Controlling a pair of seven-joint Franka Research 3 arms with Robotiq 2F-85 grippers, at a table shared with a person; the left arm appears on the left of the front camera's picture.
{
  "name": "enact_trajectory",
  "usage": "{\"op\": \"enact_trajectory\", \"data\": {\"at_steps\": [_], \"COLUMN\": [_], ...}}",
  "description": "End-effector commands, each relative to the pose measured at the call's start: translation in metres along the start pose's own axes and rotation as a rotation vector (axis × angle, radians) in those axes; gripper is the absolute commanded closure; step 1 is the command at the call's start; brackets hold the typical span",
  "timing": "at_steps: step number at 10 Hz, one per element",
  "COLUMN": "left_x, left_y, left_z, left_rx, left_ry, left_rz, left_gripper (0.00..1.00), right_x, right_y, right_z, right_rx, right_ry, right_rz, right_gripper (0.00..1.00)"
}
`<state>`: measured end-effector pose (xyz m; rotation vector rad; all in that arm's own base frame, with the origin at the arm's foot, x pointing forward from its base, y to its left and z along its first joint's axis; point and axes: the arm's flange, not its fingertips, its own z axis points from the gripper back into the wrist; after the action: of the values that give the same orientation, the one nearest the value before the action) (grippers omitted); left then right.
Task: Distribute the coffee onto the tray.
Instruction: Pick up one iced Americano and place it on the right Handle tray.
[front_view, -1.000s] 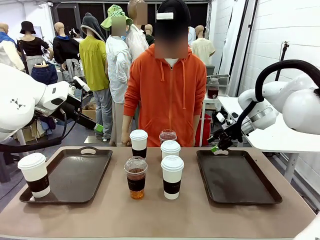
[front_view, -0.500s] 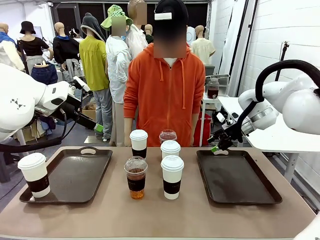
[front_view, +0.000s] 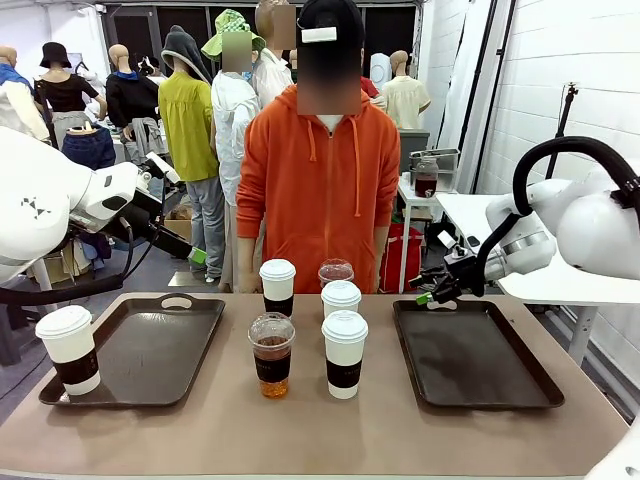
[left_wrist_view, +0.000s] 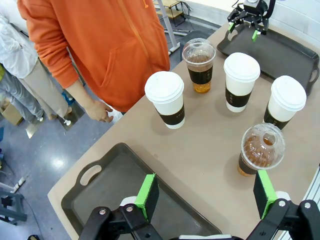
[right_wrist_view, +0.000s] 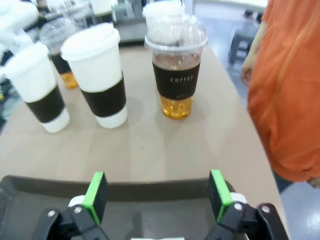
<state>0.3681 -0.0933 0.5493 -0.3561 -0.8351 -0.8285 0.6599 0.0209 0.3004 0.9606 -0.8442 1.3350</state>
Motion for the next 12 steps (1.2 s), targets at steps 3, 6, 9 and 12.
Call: {"op": "enact_trajectory", "data": {"at_steps": [3, 6, 9, 12], "left_x": [-0.002, -0.002, -0.002, -0.002], "left_y": [0.001, 0.001, 0.001, 0.001], "left_z": [-0.001, -0.001, -0.001, -0.001], "left_rx": [-0.008, -0.008, -0.008, -0.008], "left_ry": [-0.005, -0.005, -0.005, -0.005], "left_rz": [0.004, 0.004, 0.004, 0.004], "left_gripper": [0.0, 0.0, 0.0, 0.0], "right_x": [-0.024, -0.028, -0.026, -0.016], "right_y": [-0.019, -0.024, -0.026, -0.033], "right_z": [-0.01, -0.021, -0.025, -0.045], "right_rx": [0.058, 0.044, 0.047, 0.051], "right_ry": [-0.188, -0.199, -0.213, -0.214], "right_rz": [0.028, 0.029, 0.027, 0.013], "right_gripper": [0.0, 0.0, 0.0, 0.0]}}
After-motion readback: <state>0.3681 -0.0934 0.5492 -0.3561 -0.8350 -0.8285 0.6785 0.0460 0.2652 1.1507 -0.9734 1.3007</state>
